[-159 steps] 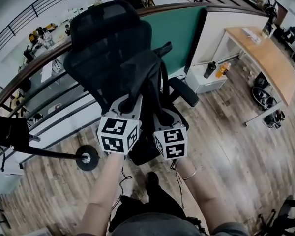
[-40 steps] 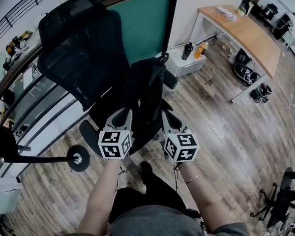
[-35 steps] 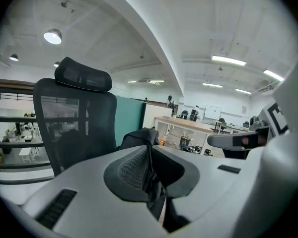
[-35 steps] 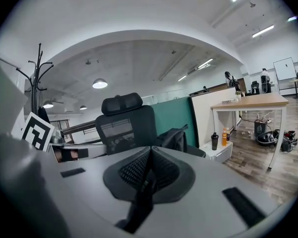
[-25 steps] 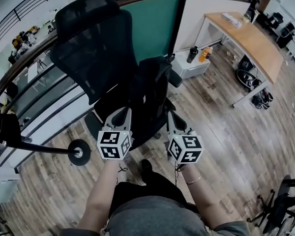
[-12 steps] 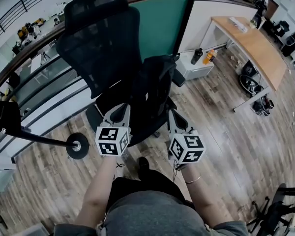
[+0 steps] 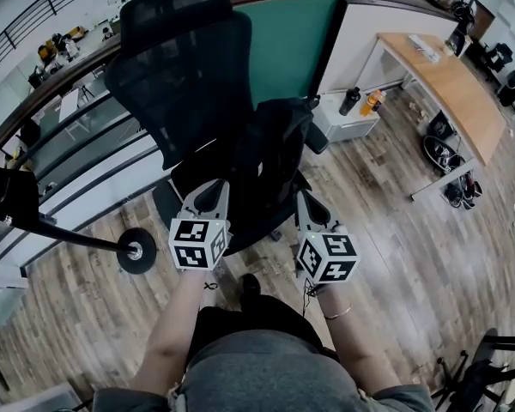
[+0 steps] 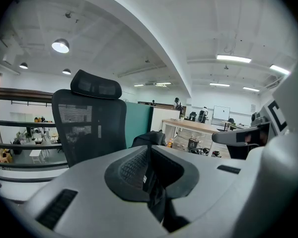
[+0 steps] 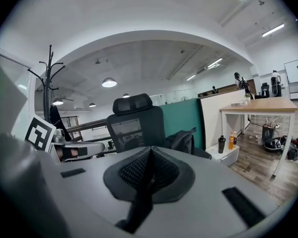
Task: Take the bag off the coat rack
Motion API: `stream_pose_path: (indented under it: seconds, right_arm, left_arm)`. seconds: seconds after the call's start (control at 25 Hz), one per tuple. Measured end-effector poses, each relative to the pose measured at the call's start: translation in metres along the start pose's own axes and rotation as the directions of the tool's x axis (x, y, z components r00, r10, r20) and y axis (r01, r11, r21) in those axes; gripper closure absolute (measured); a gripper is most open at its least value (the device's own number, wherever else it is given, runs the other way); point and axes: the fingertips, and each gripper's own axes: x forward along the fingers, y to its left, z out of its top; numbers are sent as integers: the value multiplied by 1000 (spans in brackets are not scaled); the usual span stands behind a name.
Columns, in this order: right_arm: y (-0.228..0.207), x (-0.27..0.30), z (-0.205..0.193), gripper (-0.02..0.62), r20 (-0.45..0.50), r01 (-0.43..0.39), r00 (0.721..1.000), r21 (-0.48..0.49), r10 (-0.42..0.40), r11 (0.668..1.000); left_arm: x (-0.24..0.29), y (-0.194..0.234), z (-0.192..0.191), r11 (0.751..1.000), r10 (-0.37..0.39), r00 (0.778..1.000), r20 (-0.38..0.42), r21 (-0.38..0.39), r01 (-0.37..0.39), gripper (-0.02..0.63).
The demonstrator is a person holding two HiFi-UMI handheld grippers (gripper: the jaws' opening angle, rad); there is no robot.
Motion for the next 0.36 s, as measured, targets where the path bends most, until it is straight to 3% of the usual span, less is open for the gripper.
stream_pose_path:
  seconds: [0.36]
  right_arm:
    - [-5,5,3,594,8,3,1000,1,-3,1000]
  left_arm:
    - [4,6,1,1000,13,1000,-3,-3,-13,568]
